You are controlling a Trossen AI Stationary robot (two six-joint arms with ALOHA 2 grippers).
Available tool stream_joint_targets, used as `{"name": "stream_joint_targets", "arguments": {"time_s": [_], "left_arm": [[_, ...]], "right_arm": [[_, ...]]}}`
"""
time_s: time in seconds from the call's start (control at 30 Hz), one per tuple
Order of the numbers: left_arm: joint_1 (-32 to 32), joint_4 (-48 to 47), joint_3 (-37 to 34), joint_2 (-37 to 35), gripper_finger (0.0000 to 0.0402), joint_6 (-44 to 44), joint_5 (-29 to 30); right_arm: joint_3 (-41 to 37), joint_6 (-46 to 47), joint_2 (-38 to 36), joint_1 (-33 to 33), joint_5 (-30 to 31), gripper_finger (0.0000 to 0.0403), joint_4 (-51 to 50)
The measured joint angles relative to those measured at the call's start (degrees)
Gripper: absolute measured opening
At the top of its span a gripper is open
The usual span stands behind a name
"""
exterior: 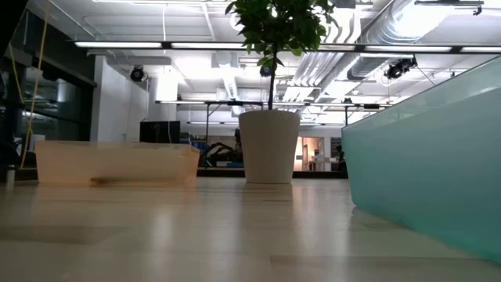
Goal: Sort pens & pencils
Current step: Put the red colored pencil into the green bin
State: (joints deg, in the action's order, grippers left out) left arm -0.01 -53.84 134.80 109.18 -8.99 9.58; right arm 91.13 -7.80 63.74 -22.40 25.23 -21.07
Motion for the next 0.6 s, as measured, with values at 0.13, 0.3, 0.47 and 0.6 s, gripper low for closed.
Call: {"name": "stream_joint_targets", "arguments": {"time_s": [0.13,0.3,0.47,0.6], "left_arm": [[0.02,-2.92,0.04,-0.21,0.0107,0.04,0.68],[0.00,-10.06,0.04,-0.19,0.0108,0.24,3.51],[-0.02,-14.48,0.04,-0.32,0.0108,0.26,7.46],[0.00,-15.90,0.13,-1.67,0.0108,0.17,10.37]], "right_arm": [[-0.04,0.36,0.29,-0.09,0.18,0.0003,-1.01],[-0.09,2.68,0.12,-0.15,0.10,0.0003,-2.96],[-0.09,5.93,0.24,-0.15,-0.89,0.0003,-6.38],[-0.09,10.90,0.29,-0.15,-2.29,0.0002,-11.64]]}}
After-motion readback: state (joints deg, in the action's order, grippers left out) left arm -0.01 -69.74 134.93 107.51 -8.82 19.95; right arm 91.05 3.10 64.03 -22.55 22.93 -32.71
